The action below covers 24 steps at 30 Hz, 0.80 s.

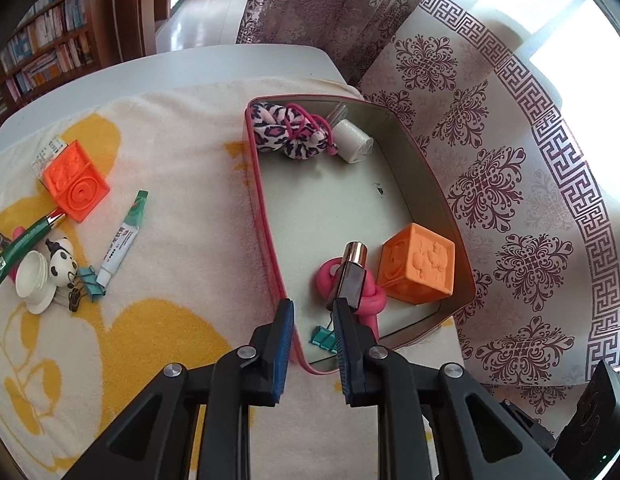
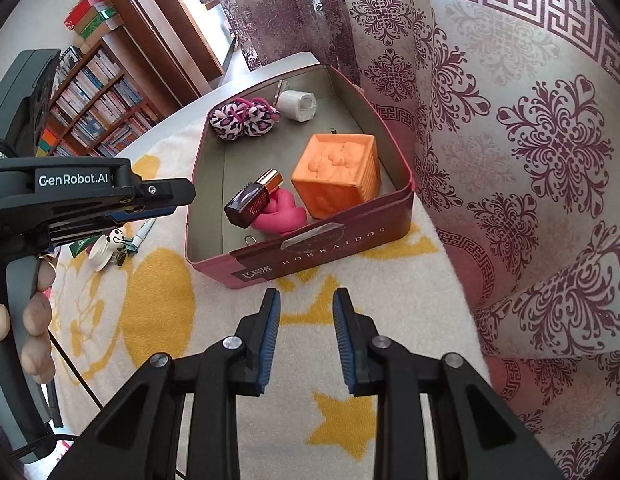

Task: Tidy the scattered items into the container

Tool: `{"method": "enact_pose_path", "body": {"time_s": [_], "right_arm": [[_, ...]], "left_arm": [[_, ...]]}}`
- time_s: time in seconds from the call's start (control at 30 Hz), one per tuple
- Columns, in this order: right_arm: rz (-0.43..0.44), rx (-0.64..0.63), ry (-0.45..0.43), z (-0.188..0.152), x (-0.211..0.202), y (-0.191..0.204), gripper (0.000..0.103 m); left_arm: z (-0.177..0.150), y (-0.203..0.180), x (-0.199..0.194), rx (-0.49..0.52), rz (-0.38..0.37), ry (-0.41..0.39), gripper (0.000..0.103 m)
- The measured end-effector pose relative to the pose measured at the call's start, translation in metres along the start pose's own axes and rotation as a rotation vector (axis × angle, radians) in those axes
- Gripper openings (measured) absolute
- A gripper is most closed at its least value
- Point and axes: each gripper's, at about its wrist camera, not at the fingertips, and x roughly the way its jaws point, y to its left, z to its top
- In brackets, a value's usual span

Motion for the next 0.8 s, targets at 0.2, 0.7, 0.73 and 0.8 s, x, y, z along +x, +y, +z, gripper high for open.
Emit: {"method": "enact_pose_path", "body": {"time_s": [0.2,0.7,0.73,0.8], "right_arm": [[0.026,-0.063,0.007,0.001,0.004,0.026,0.030],[0.087,-0.185,0.056,0.001,0.028,0.103,0.030],[0.092,-0.190,0.064,-0.001,0.031,0.109,0.030],[0.102,-0.195,0.081,-0.002,0.037,0.119,0.030]], "left_arm": [[-0.012,0.041,-0.013,-0.095,0.026,-0.015,0.053],[-0.052,0.172,-0.049,-0.355,0.131,-0.053,0.068],[-0.054,0.180,-0.051,-0.368,0.135,-0.054,0.068],[-0.057,0.195,-0.055,-0.389,0.142,-0.058,0.068]]}}
